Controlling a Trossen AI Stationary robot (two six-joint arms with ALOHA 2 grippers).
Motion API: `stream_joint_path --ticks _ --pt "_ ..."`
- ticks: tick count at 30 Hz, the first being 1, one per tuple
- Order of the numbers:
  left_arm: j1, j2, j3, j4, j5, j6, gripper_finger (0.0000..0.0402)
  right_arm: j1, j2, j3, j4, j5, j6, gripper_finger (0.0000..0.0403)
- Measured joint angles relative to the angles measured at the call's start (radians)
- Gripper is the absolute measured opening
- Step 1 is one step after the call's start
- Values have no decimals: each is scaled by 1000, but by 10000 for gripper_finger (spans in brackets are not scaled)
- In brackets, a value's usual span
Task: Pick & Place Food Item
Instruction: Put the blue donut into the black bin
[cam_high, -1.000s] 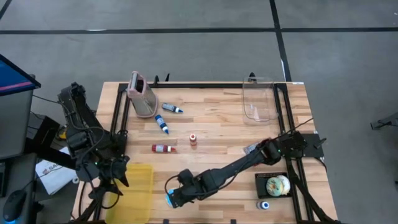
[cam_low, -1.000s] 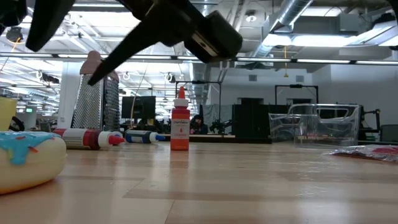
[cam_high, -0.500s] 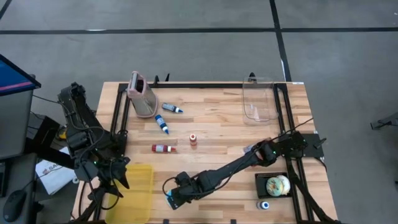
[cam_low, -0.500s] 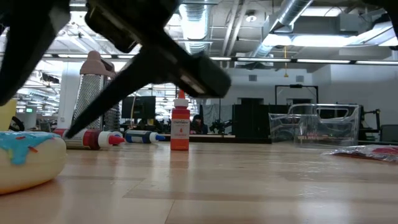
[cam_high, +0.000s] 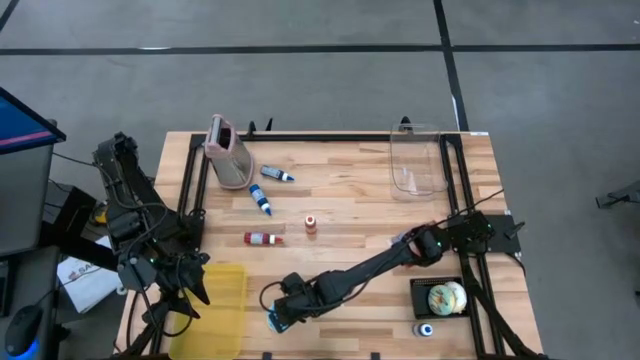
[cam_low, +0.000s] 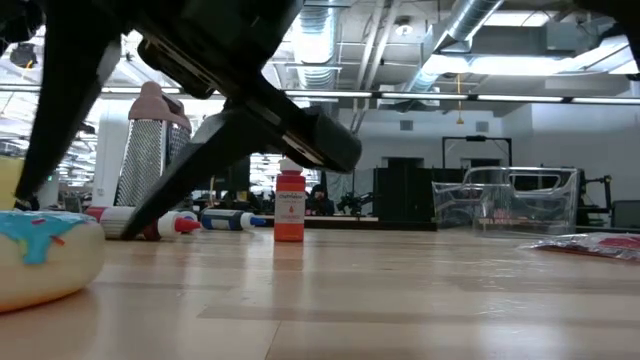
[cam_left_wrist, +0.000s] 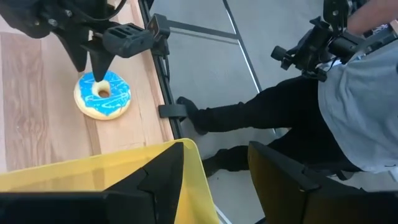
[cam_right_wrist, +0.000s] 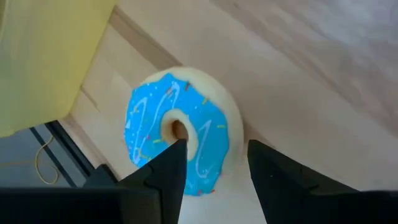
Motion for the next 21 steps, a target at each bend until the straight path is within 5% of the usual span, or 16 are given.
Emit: stream_joint_path --ticks 21 --pt "0 0 0 0 -5 0 176 -1 0 -52 60 -30 5 184"
